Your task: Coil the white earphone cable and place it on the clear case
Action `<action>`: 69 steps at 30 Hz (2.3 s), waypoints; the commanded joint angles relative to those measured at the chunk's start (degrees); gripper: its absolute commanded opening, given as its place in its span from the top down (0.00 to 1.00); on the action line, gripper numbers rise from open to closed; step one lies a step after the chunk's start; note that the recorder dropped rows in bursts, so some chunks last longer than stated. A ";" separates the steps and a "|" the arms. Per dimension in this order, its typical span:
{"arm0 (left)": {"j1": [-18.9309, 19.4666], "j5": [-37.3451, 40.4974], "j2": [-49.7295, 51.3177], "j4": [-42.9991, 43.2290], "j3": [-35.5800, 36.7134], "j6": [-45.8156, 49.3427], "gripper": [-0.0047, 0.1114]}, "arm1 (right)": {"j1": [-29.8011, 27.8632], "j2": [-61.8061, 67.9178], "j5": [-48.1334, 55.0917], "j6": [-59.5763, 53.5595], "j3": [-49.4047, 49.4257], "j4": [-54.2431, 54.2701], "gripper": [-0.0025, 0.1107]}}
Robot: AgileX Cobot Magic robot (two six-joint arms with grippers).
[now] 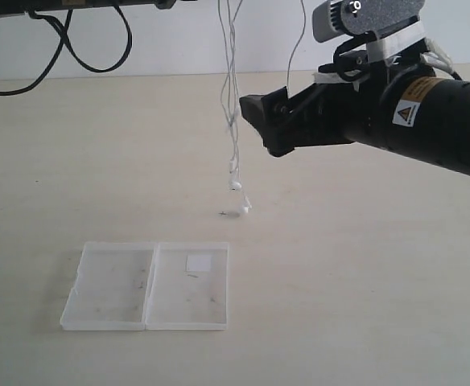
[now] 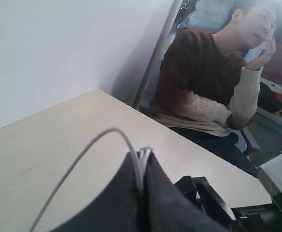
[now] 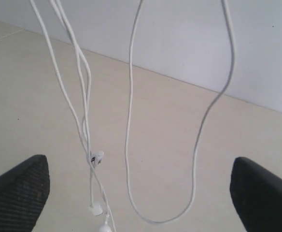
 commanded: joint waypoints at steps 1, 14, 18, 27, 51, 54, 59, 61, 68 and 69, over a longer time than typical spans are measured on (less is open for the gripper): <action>0.15 0.93 -0.32 -1.05 -0.27 -0.16 0.96 | -0.15 0.06 -1.57 -0.41 -0.42 0.24 0.13; 0.15 1.07 0.02 -2.76 -0.27 1.69 0.96 | -0.15 -0.04 -2.15 5.61 -0.42 2.54 0.13; 0.15 1.07 0.02 -2.76 -0.27 1.69 0.96 | -0.15 -0.04 -3.45 5.71 -0.42 2.46 0.13; 0.15 1.07 0.02 -2.76 -0.27 1.94 0.96 | -0.15 0.07 -3.52 1.41 -0.42 2.41 0.13; 0.15 0.96 0.02 -5.29 -0.27 2.26 0.96 | -0.36 -0.60 1.46 -2.59 -0.42 2.63 0.15; 0.15 0.96 0.02 -5.29 -0.27 2.26 0.96 | -0.36 -0.74 2.08 -3.80 -0.42 2.53 0.13; 0.15 0.84 0.02 -5.29 -0.27 1.28 0.96 | -1.03 -1.77 2.69 -7.15 -0.42 2.43 0.13; 0.15 0.84 0.02 -5.29 -0.27 1.28 0.96 | -2.68 -2.17 2.84 -7.71 -0.42 2.43 0.13; 0.15 0.34 0.02 -5.29 -0.27 1.03 0.96 | -9.48 -2.78 3.41 -6.30 -0.42 2.58 0.13; 0.15 0.34 0.02 -5.29 -0.27 1.03 0.96 | -9.60 -2.78 3.41 -6.30 -0.42 2.58 0.13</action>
